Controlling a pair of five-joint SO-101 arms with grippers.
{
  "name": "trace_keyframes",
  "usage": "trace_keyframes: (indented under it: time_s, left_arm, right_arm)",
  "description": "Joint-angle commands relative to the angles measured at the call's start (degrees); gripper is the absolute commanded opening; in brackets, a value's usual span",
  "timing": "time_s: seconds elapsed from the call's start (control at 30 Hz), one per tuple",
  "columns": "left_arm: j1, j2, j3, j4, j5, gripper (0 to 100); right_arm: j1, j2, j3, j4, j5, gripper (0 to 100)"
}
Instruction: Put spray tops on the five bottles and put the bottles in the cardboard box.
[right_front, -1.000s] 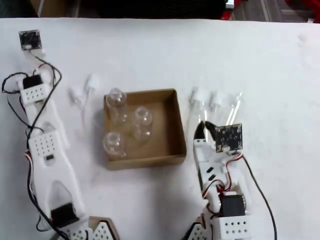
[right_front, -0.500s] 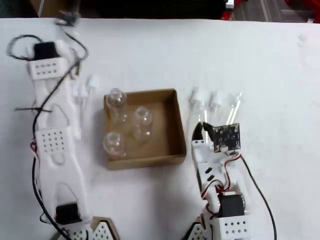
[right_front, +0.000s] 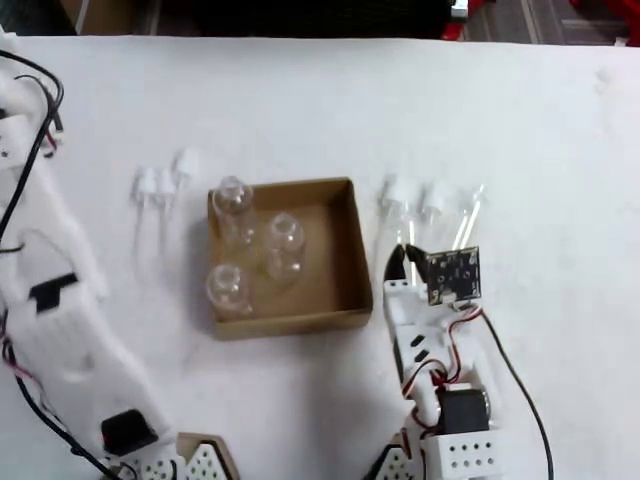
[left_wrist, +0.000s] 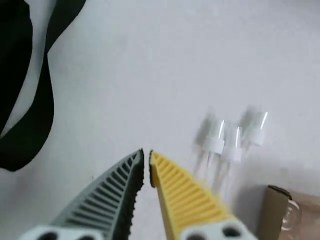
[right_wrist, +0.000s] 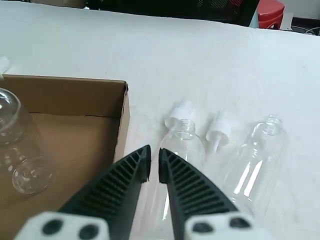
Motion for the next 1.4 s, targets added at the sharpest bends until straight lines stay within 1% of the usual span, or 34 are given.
trace_keyframes:
  time_s: [0.0,0.2,0.33,0.4,0.53,0.67,0.83,0.97,1.07,1.17,1.37]
  left_arm:
    - [2.6,-17.2,14.7,-0.1,1.0,2]
    - [5.5,-34.2,36.7,-1.8,1.2,2]
    - [7.1,-42.9,51.7,-6.2,1.3,2]
    - [7.1,-46.9,60.1,-11.8,1.6,2]
    - [7.4,-54.3,79.3,-27.3,7.2,2]
    - [10.4,-61.3,95.6,-41.1,7.7,2]
    - [13.2,-69.3,111.3,-55.7,7.6,3]
    - [15.1,-74.6,121.9,-64.4,7.5,3]
    - [15.9,-78.8,126.9,-68.6,7.5,3]
    - [15.9,-83.3,130.0,-70.5,7.4,3]
    - [15.9,-92.3,134.9,-70.6,7.4,3]
  right_arm:
    - [0.0,0.0,0.4,0.1,-0.4,1.9]
    - [0.0,0.0,0.4,0.1,-0.4,1.9]
    - [0.0,-0.1,0.4,0.1,-0.4,1.9]
    - [0.0,-0.1,0.4,0.1,-0.4,1.9]
    - [0.0,-0.2,0.4,0.1,-0.4,1.9]
    - [0.0,-0.1,0.4,0.1,-0.4,1.9]
    - [0.0,-0.1,0.4,0.1,-0.5,1.7]
    - [0.0,-0.3,0.4,-0.3,-0.5,1.6]
    - [0.0,-0.3,0.4,-0.4,-0.5,1.6]
    - [0.0,-0.3,0.4,-2.1,-0.5,1.6]
    - [0.0,-0.3,0.4,-2.8,-0.5,1.6]
